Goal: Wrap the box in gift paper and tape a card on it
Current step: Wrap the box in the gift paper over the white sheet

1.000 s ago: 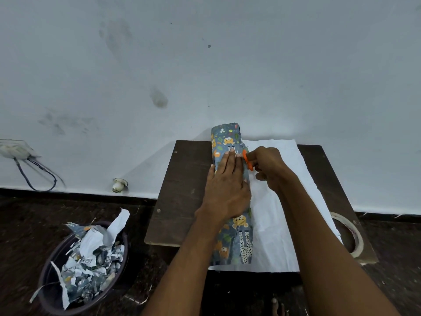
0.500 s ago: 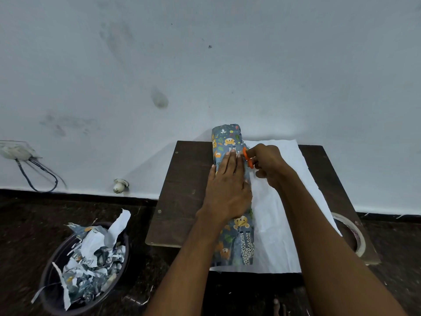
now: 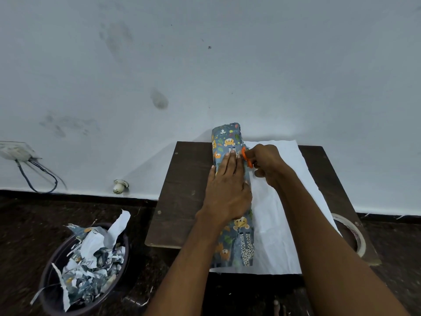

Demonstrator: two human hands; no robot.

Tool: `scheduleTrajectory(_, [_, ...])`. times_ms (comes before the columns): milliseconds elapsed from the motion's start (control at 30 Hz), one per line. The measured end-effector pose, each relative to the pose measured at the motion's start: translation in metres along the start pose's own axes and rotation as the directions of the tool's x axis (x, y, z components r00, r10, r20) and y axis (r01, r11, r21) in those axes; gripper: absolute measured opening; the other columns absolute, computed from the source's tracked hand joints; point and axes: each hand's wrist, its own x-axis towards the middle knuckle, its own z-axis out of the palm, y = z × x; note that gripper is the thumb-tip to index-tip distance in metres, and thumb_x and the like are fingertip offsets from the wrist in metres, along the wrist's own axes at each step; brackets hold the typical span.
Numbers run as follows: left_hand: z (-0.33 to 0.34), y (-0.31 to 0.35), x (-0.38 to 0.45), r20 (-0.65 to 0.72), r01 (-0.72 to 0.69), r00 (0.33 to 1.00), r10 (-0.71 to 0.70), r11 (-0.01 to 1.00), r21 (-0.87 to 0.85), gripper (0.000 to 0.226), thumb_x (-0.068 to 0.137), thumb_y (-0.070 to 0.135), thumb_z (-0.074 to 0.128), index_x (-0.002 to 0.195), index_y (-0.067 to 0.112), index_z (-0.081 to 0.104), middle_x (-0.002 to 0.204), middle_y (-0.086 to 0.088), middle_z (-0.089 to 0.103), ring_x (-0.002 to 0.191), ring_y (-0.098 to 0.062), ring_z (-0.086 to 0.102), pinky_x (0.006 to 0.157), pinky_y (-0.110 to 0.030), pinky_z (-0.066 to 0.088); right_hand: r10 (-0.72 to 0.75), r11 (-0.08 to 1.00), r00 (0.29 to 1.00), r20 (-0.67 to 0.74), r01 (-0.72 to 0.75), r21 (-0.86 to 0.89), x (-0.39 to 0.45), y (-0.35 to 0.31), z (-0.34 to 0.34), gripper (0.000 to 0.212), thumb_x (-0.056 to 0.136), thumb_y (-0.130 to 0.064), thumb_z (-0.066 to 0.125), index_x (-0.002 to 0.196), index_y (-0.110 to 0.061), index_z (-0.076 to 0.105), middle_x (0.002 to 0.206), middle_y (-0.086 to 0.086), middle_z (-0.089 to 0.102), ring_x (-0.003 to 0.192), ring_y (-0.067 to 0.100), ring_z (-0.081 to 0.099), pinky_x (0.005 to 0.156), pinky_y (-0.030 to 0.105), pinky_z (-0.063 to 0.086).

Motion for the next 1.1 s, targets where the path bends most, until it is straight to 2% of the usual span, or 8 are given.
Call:
scheduleTrajectory(100, [-0.0010,0.0001,0.0000,-0.012,-0.003,1.000,0.003,1.000,-0.001,0.082,0.085,0.044,0.000,0.162,0.015,-0.003,0.170,0.000,-0.007,0.156,-0.015,-0.011,0.125,-0.042,-0.003,-0.017,1.000,1.000,-0.007,0.017,-0.002,-0.0002,0.0010,-0.0006,0.014,0.080,0.003,0.064,0.072,-0.006,0.056,0.060,0.008,0.042,0.054,0.018,0.031,0.050,0.026,0.024])
scheduleTrajectory(200, [-0.0022,0.0008,-0.0007,0.000,-0.002,1.000,0.002,1.000,0.003,0.080,0.087,0.042,0.006,0.161,0.014,-0.004,0.170,-0.001,-0.007,0.156,-0.015,-0.011,0.125,-0.042,-0.003,-0.021,1.000,1.000,-0.008,0.021,-0.023,0.0019,0.0018,-0.0014,0.009,0.082,0.001,0.064,0.087,-0.006,0.061,0.067,0.009,0.045,0.058,0.019,0.034,0.052,0.027,0.029])
scheduleTrajectory(333, [-0.0009,0.0003,0.0001,0.002,0.004,1.000,-0.004,1.000,0.004,0.080,0.087,0.042,0.007,0.161,0.014,-0.004,0.170,-0.001,-0.007,0.156,-0.016,-0.011,0.125,-0.042,-0.004,-0.012,1.000,1.000,-0.005,0.012,-0.013,0.0039,0.0008,0.0004,0.006,0.085,-0.007,0.063,0.086,-0.007,0.058,0.071,0.011,0.045,0.055,0.018,0.030,0.049,0.026,0.026])
scheduleTrajectory(600, [-0.0002,0.0006,0.0004,0.000,0.006,1.000,-0.006,1.000,-0.005,0.080,0.087,0.042,0.007,0.161,0.015,-0.005,0.170,0.000,-0.007,0.156,-0.015,-0.012,0.125,-0.042,-0.005,-0.021,1.000,1.000,-0.023,0.021,-0.014,0.0058,0.0005,0.0010,0.009,0.083,0.000,0.063,0.079,-0.005,0.057,0.063,0.009,0.044,0.058,0.019,0.034,0.053,0.028,0.030])
scheduleTrajectory(767, [-0.0008,0.0001,0.0002,0.002,0.002,1.000,-0.002,1.000,0.009,0.076,0.092,0.042,0.009,0.162,0.014,-0.004,0.171,-0.001,-0.007,0.156,-0.016,-0.011,0.125,-0.042,-0.004,0.002,1.000,1.000,-0.021,-0.003,-0.018,0.0058,-0.0022,0.0013,0.008,0.087,-0.009,0.064,0.084,-0.005,0.059,0.075,0.010,0.047,0.062,0.018,0.036,0.055,0.029,0.032])
scheduleTrajectory(867, [0.0002,-0.0003,0.0002,-0.002,-0.001,1.000,0.001,1.000,0.011,0.068,0.102,0.038,0.016,0.162,0.013,-0.004,0.170,-0.001,-0.008,0.156,-0.016,-0.012,0.125,-0.043,-0.004,0.004,1.000,1.000,-0.024,-0.005,-0.019,0.0070,-0.0050,0.0023,0.010,0.086,-0.008,0.067,0.082,-0.005,0.058,0.068,0.009,0.046,0.058,0.018,0.035,0.052,0.028,0.031])
scheduleTrajectory(1000, [0.0008,-0.0006,0.0003,-0.006,-0.003,1.000,0.003,1.000,0.002,0.074,0.094,0.040,0.012,0.162,0.014,-0.003,0.171,-0.001,-0.007,0.156,-0.016,-0.011,0.125,-0.043,-0.003,-0.006,1.000,0.999,-0.037,0.005,-0.014,0.0068,-0.0049,0.0014,0.006,0.088,-0.004,0.062,0.082,-0.004,0.065,0.056,0.004,0.052,0.049,0.014,0.041,0.053,0.028,0.031])
scheduleTrajectory(1100, [-0.0005,0.0001,-0.0001,-0.004,0.002,1.000,-0.002,1.000,-0.001,0.080,0.087,0.041,0.010,0.162,0.014,-0.003,0.170,-0.001,-0.008,0.156,-0.015,-0.012,0.125,-0.043,-0.004,0.001,1.000,1.000,-0.027,-0.002,-0.015,0.0070,-0.0078,0.0003,0.017,0.091,-0.004,0.057,0.084,-0.005,0.073,0.040,-0.007,0.053,0.046,0.013,0.041,0.052,0.027,0.031])
